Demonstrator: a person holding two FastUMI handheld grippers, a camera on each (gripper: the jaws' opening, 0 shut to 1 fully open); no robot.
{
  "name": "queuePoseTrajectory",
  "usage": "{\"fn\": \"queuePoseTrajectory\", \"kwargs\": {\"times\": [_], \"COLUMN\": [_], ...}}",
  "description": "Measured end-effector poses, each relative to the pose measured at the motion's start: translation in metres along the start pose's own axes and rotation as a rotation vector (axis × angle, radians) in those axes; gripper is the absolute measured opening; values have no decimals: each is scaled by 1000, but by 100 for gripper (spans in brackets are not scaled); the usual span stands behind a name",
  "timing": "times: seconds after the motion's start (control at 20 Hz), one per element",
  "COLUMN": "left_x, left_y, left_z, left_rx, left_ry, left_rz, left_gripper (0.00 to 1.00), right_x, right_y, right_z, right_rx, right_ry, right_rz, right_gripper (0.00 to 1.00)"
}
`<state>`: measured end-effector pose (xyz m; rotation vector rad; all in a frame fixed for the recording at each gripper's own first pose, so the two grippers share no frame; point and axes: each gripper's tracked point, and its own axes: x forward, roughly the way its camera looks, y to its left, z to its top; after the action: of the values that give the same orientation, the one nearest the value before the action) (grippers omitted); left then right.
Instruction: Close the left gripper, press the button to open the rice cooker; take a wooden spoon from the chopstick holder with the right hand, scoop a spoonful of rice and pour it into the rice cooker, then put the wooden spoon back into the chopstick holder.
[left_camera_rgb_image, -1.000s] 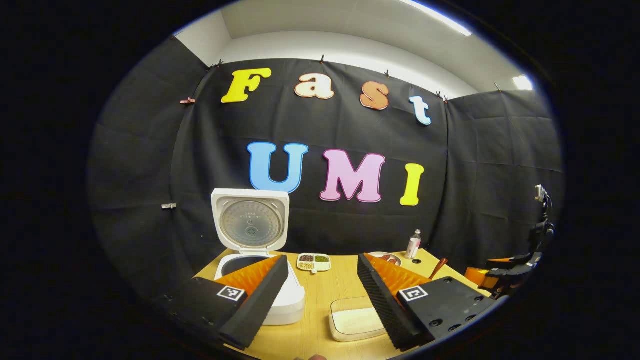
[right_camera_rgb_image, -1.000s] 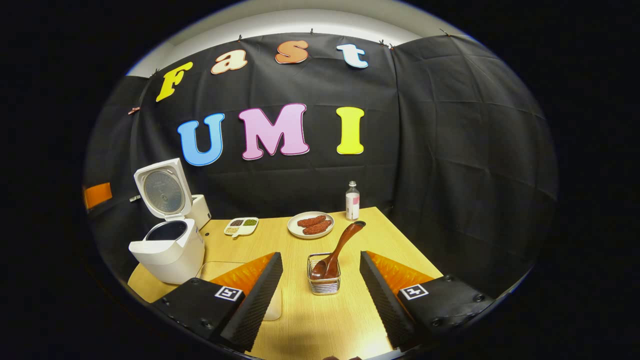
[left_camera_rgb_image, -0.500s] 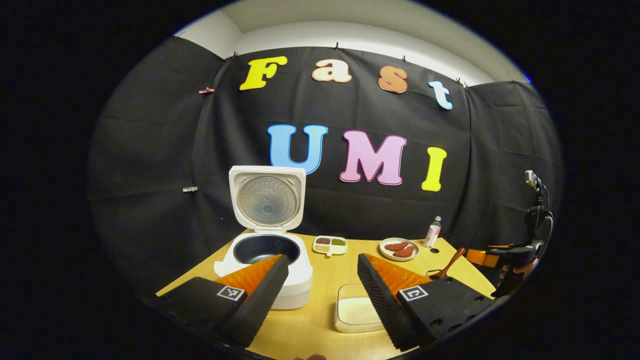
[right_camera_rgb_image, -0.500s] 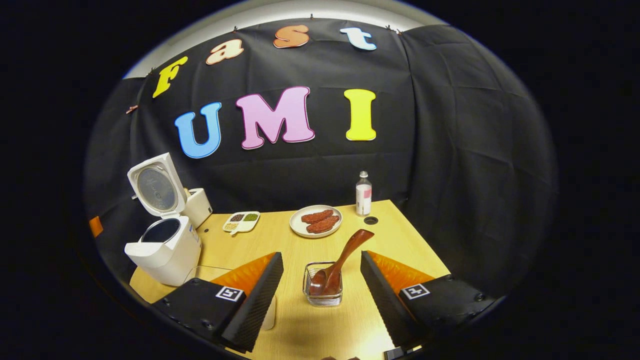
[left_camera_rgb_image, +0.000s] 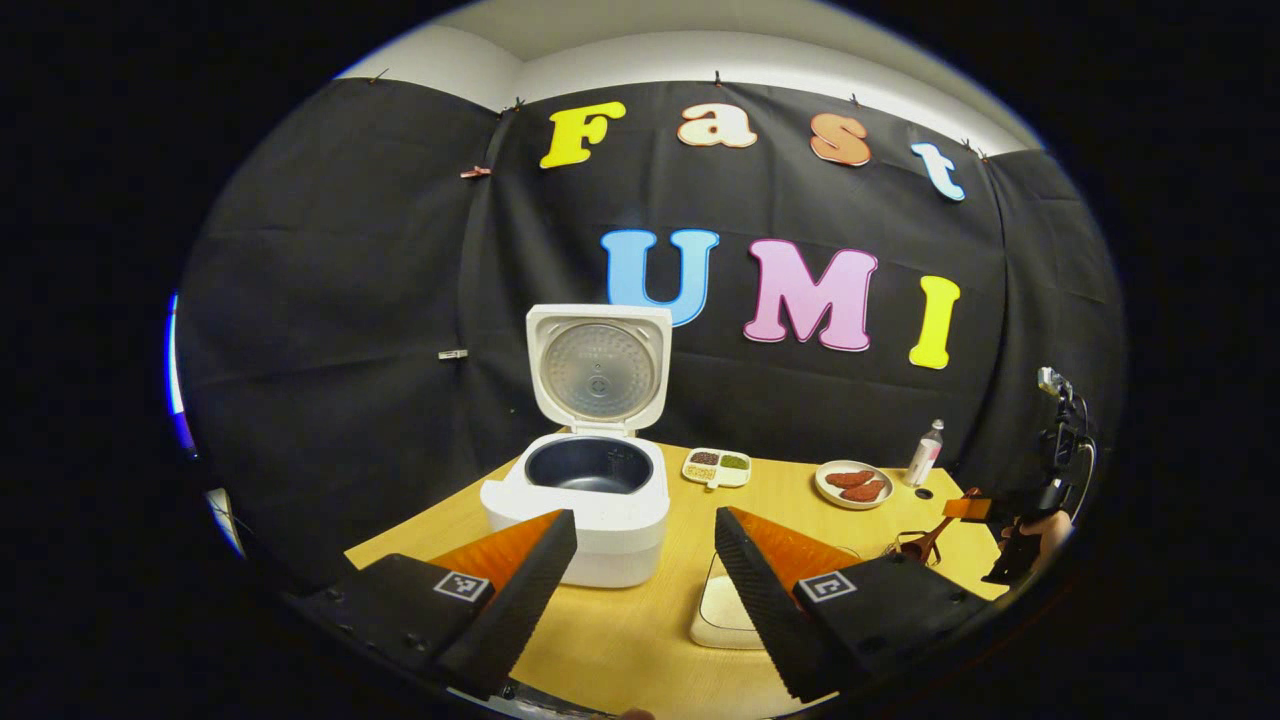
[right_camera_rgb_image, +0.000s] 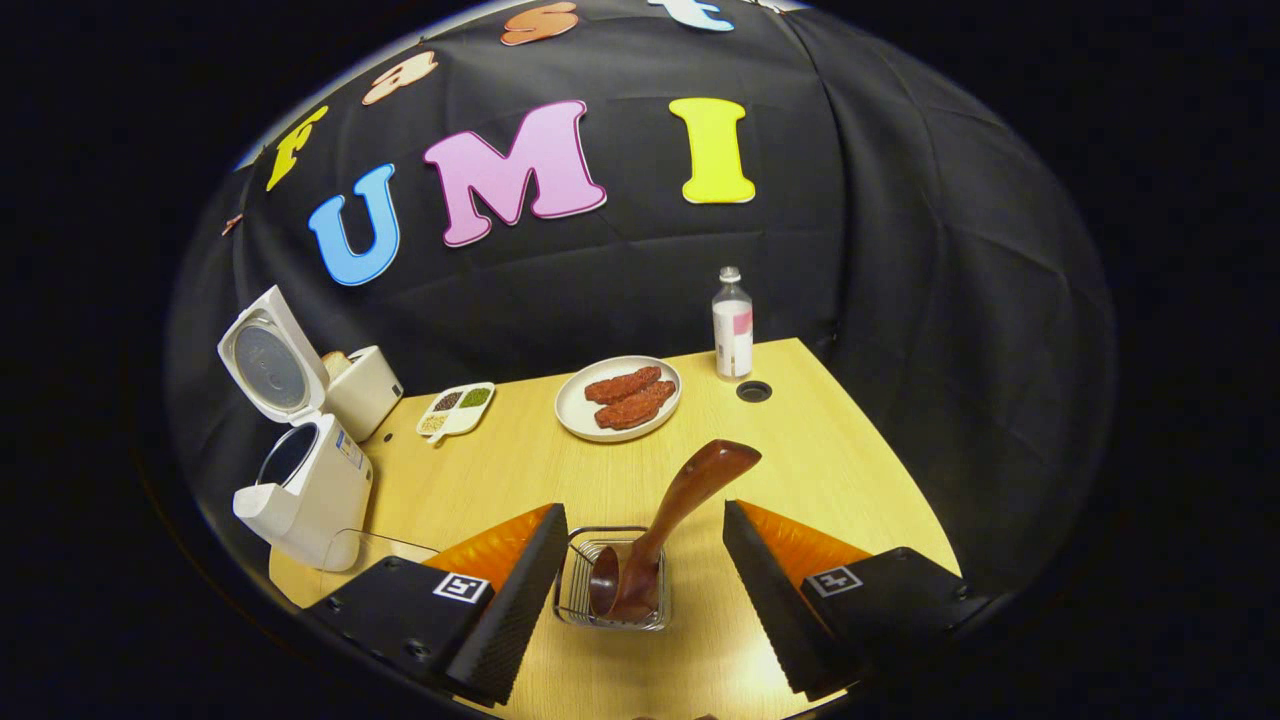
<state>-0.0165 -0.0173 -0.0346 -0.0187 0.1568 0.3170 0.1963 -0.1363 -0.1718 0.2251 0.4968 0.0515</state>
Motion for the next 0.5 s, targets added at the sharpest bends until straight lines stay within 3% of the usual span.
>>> {"fn": "queuePoseTrajectory", "kwargs": {"times": [0.3, 0.4, 0.5], "left_x": [-16, -20, -22], "left_y": [7, 8, 8], "left_z": [-20, -23, -26], "left_rx": [-32, -48, -58], "left_ry": [52, 61, 69], "left_rz": [99, 124, 141], "left_gripper": [96, 96, 96], "right_x": [47, 58, 65], "right_y": [-5, -5, -7], "right_z": [-11, -18, -19], "right_rx": [59, 85, 113], "right_ry": [58, 91, 102], "right_rz": [13, 25, 25], "right_gripper": [99, 95, 82]}}
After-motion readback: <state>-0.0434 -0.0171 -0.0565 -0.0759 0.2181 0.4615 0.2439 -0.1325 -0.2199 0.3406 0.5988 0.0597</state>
